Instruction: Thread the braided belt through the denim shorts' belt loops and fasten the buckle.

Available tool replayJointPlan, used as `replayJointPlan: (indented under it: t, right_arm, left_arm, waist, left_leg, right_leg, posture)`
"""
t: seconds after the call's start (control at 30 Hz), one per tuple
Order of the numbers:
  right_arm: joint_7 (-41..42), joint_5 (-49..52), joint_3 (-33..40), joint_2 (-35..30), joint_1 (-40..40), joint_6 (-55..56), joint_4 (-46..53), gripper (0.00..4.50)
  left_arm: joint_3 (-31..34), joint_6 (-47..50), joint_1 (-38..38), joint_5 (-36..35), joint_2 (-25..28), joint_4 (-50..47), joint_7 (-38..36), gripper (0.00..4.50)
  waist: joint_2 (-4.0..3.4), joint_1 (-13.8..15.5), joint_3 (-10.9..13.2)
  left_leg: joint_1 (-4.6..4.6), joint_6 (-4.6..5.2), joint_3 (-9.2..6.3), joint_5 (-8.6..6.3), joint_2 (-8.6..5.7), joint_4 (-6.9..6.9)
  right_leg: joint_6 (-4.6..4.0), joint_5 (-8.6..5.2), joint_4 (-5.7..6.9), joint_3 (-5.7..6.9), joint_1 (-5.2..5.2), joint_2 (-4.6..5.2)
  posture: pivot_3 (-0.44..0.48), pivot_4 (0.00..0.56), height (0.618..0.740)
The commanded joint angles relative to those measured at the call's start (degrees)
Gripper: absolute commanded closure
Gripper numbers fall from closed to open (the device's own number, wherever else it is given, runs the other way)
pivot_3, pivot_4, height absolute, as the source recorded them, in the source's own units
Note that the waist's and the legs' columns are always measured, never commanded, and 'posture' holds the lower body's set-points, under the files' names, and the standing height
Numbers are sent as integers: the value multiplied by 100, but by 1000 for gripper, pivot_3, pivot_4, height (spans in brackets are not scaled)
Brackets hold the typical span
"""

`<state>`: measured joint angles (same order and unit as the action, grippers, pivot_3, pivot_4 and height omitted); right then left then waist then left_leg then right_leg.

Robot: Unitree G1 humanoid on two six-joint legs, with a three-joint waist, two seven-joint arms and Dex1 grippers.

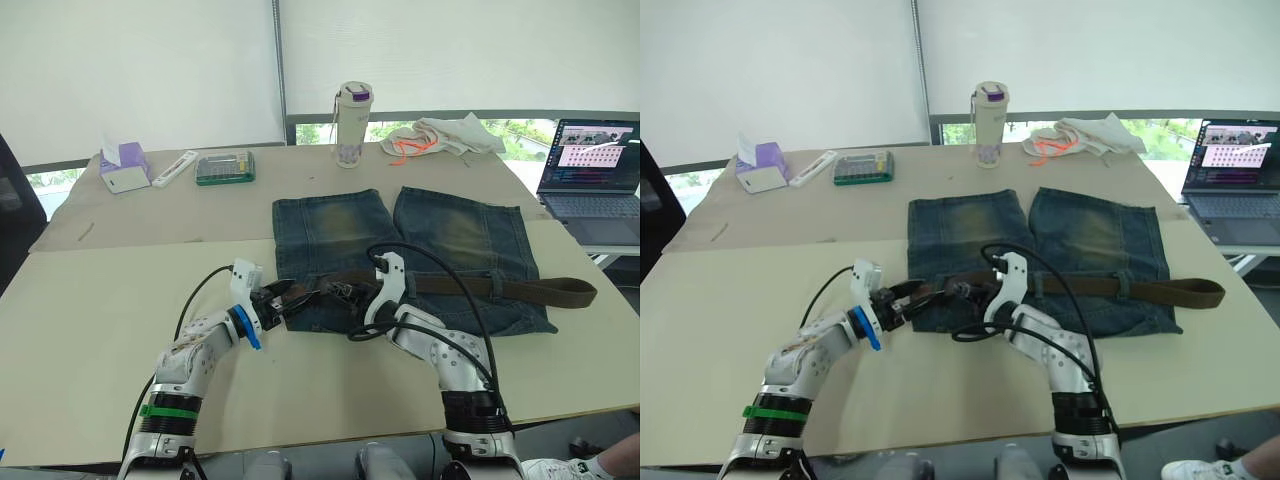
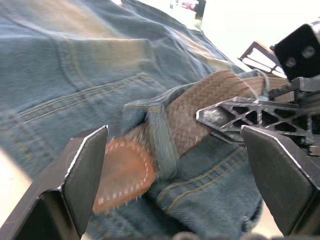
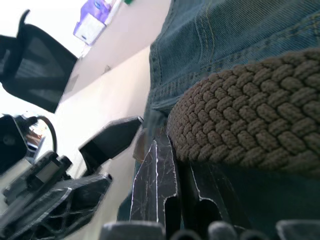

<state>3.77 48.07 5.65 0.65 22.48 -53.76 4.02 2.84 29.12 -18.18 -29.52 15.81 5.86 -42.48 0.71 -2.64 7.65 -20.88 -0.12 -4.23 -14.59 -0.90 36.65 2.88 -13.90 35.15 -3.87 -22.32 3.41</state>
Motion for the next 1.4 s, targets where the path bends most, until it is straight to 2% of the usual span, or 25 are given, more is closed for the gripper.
replayJointPlan:
  t: [0.03,0.47,0.63,1.0,1.1,1.4]
  right_arm:
    - [-10,229,261,252,230,102,-81,4500]
    - [172,759,949,691,375,194,-396,4500]
    - [379,1065,918,676,304,92,-220,4500]
    - [537,945,653,468,201,139,-203,4500]
    - [534,900,636,444,186,177,-236,4500]
    - [549,780,597,377,181,199,-305,4500]
  left_arm:
    - [215,40,8,-150,-16,-83,79,8]
    - [1022,508,-101,-885,-426,78,650,8]
    - [1289,1124,-316,-1363,-801,218,1207,8]
    - [1423,1599,-436,-2016,-1228,73,1440,8]
    - [1575,1536,-505,-2120,-1280,116,1593,821]
    - [1675,1545,-499,-2199,-1315,94,1736,3927]
  waist:
    - [0,2,0]
    - [-1,8,0]
    - [-1,17,1]
    - [-1,7,0]
    - [-1,6,0]
    - [-1,10,0]
  left_leg:
    - [-1,0,-1,0,0,0]
    - [-2,0,-5,0,-2,0]
    - [-3,0,-6,0,-5,0]
    - [-4,0,-6,0,-6,0]
    - [-4,0,-6,0,-5,0]
    - [-4,0,-6,0,-7,0]
  right_leg:
    - [0,0,1,0,-2,0]
    - [-1,0,1,1,-2,3]
    - [0,0,0,2,-1,4]
    - [0,0,-1,2,-2,3]
    - [0,0,-1,2,-2,2]
    - [0,0,-3,2,-2,2]
  posture:
    - [0,150,740]
    - [0,150,740]
    - [0,150,740]
    - [0,150,740]
    - [0,150,740]
    - [0,150,740]
